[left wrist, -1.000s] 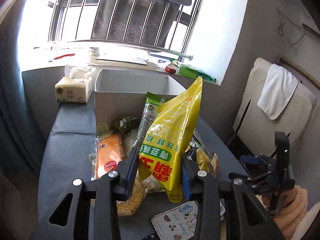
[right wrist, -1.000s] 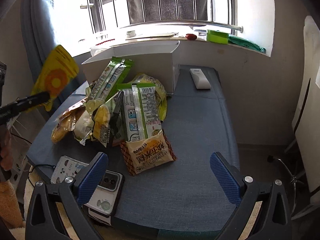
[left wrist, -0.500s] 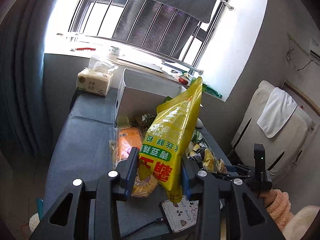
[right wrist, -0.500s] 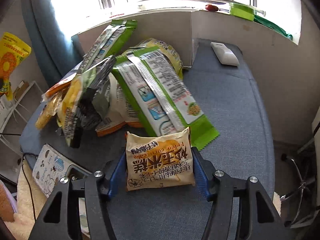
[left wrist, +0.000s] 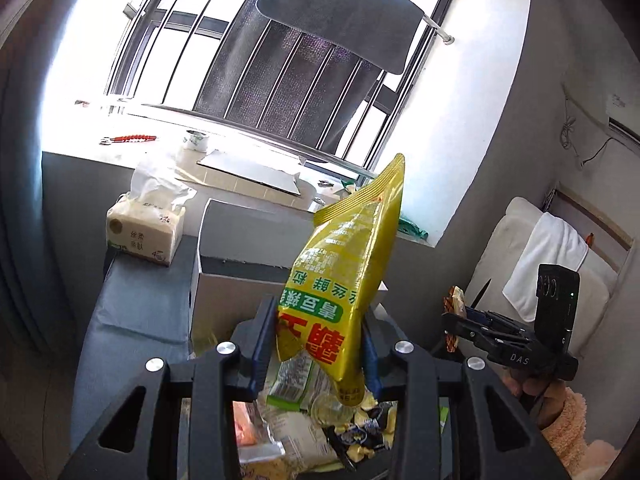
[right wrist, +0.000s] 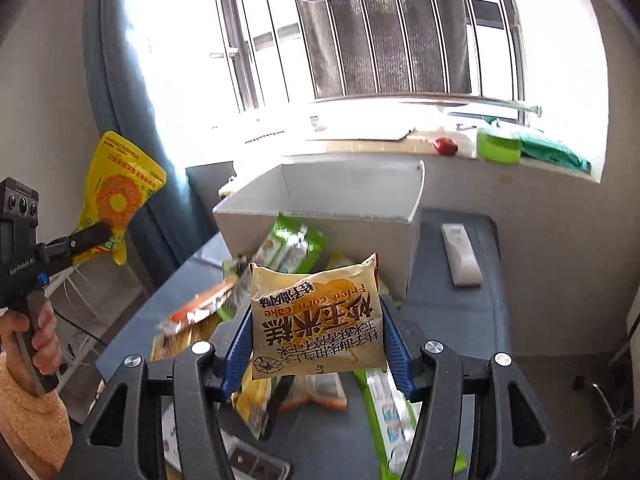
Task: Organize snacks
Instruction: 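Drop the yellow bag into the white box while the right gripper grasps the cake packet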
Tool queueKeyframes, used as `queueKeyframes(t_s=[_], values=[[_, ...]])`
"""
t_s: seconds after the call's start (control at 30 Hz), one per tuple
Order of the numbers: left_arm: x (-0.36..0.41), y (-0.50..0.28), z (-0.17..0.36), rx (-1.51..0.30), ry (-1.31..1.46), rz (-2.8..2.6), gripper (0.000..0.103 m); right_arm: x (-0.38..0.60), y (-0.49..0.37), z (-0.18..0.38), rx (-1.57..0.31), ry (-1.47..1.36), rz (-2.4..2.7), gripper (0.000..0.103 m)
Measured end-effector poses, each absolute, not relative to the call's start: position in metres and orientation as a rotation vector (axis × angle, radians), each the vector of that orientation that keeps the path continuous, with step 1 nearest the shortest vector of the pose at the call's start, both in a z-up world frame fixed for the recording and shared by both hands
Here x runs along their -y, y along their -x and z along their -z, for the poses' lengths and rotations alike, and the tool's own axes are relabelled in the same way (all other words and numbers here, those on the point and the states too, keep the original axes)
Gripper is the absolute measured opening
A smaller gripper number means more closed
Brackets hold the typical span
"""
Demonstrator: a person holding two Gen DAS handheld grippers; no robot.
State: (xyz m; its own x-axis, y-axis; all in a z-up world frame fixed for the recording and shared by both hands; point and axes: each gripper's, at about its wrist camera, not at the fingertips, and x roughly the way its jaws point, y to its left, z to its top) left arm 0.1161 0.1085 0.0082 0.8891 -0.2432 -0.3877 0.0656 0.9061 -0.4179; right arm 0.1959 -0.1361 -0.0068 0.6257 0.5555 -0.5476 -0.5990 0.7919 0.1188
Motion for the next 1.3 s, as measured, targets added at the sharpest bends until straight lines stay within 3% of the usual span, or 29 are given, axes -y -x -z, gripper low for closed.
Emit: queueKeyframes(t_s=[0.4, 0.47, 0.5, 0.53, 0.57, 0.6, 0.63, 0.8, 1.03, 1.3], values=[[-0.136, -0.286, -0.002, -0.614, 0.397, 0.031, 0.042, 0.067, -0.36, 0.007, -0.767, -0.024, -0.613, 0.063], [-0.139, -0.298, 0.003, -0.634, 0.403, 0.01, 0.053, 0.064, -0.372, 0.014, -0.796, -0.011, -0.599, 0.063], [-0.141, -0.302, 0.006, -0.648, 0.412, -0.002, 0.072, 0.061, -0.378, 0.017, -0.807, -0.007, -0.603, 0.067], [-0.144, -0.305, 0.008, -0.661, 0.414, -0.021, 0.093, 0.059, -0.382, 0.019, -0.821, -0.005, -0.606, 0.076], [-0.146, -0.304, 0.009, -0.661, 0.412, -0.046, 0.101, 0.058, -0.386, 0.02, -0.827, -0.009, -0.597, 0.083], [-0.148, -0.302, 0.008, -0.659, 0.407, -0.06, 0.103, 0.059, -0.388, 0.019, -0.821, -0.019, -0.584, 0.097], [-0.149, -0.301, 0.008, -0.669, 0.396, -0.058, 0.103, 0.061, -0.389, 0.018, -0.809, -0.026, -0.574, 0.103], [-0.146, -0.28, -0.007, -0.661, 0.331, -0.092, 0.103, 0.076, -0.385, 0.011, -0.819, -0.131, -0.627, 0.103], [-0.125, -0.215, -0.04, -0.49, 0.228, -0.09, 0.103, 0.1, -0.345, -0.017, -0.739, -0.26, -0.745, 0.103], [-0.088, -0.129, -0.046, -0.484, 0.178, -0.037, 0.103, 0.132, -0.253, -0.046, -0.616, -0.178, -0.766, 0.103]])
